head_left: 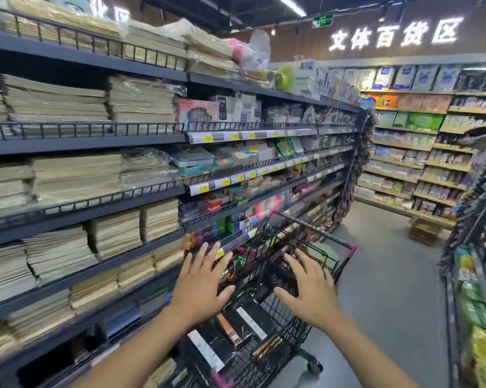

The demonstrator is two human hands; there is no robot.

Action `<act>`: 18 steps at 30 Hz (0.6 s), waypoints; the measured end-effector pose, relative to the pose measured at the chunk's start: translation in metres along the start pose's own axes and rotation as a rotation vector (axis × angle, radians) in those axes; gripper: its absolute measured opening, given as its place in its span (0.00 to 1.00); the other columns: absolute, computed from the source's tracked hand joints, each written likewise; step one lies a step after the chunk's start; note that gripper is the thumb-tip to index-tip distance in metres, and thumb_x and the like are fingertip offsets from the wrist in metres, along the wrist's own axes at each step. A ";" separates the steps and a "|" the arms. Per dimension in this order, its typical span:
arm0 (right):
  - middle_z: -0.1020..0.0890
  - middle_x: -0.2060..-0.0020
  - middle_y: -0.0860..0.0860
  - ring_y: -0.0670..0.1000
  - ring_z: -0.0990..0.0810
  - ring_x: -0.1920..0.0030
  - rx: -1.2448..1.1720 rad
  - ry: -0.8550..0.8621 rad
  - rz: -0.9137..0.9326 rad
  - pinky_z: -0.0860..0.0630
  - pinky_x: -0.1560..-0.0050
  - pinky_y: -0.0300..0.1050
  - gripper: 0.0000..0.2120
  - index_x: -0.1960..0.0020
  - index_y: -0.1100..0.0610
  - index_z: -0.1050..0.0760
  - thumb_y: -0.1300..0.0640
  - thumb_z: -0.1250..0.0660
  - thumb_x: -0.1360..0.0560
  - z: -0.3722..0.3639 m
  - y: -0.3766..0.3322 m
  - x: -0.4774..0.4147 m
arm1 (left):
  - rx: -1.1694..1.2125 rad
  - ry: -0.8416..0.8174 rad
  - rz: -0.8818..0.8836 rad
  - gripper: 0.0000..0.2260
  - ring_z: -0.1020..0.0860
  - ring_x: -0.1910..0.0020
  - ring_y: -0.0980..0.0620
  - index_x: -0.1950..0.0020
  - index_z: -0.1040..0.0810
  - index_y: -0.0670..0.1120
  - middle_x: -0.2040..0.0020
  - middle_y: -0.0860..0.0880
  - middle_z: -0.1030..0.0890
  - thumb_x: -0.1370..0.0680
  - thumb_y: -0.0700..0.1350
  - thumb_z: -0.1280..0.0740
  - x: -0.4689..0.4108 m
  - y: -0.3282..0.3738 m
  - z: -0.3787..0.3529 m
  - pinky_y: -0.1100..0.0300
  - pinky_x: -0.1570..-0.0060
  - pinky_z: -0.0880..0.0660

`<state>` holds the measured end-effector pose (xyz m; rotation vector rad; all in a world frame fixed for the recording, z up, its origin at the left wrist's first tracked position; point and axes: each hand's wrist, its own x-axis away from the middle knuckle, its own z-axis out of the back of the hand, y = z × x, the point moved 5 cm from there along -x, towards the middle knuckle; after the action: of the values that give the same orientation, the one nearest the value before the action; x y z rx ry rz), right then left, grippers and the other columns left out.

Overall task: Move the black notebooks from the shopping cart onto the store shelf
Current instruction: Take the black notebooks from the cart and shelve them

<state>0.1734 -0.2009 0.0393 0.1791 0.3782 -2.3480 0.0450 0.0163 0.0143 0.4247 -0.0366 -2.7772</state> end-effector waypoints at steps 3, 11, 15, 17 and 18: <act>0.50 0.18 0.45 0.52 0.49 0.19 0.036 -0.081 0.016 0.50 0.22 0.62 0.39 0.19 0.41 0.50 0.29 0.43 0.25 -0.019 0.036 -0.008 | -0.029 -0.092 0.031 0.34 0.60 0.17 0.45 0.17 0.53 0.59 0.15 0.50 0.57 0.20 0.68 0.48 -0.012 0.024 -0.033 0.39 0.20 0.56; 0.49 0.18 0.45 0.52 0.47 0.20 0.004 -0.254 0.075 0.47 0.22 0.63 0.39 0.19 0.41 0.49 0.30 0.43 0.25 -0.080 0.107 -0.034 | 0.005 -0.224 0.201 0.35 0.60 0.17 0.44 0.16 0.54 0.58 0.15 0.50 0.58 0.19 0.68 0.47 -0.022 0.051 -0.111 0.39 0.20 0.56; 0.47 0.19 0.46 0.52 0.46 0.20 -0.007 -0.296 0.095 0.47 0.22 0.64 0.39 0.19 0.42 0.47 0.30 0.42 0.26 -0.110 0.122 -0.054 | 0.038 -0.257 0.266 0.34 0.59 0.17 0.44 0.16 0.52 0.58 0.15 0.49 0.56 0.20 0.66 0.45 -0.029 0.047 -0.144 0.39 0.20 0.57; 0.46 0.19 0.47 0.53 0.46 0.20 -0.013 -0.327 0.117 0.47 0.23 0.64 0.38 0.19 0.42 0.46 0.31 0.41 0.26 -0.125 0.123 -0.067 | 0.037 -0.288 0.301 0.34 0.58 0.17 0.44 0.16 0.52 0.58 0.15 0.49 0.55 0.20 0.66 0.45 -0.033 0.040 -0.161 0.39 0.20 0.56; 0.46 0.19 0.47 0.53 0.46 0.20 -0.015 -0.350 0.128 0.47 0.23 0.64 0.38 0.20 0.43 0.46 0.31 0.41 0.26 -0.133 0.122 -0.074 | 0.043 -0.307 0.317 0.34 0.59 0.17 0.44 0.17 0.52 0.58 0.15 0.49 0.56 0.20 0.66 0.45 -0.035 0.035 -0.170 0.39 0.20 0.56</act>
<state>0.3139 -0.1928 -0.0957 -0.2075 0.2052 -2.1945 0.1374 -0.0018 -0.1351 -0.0038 -0.2167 -2.5037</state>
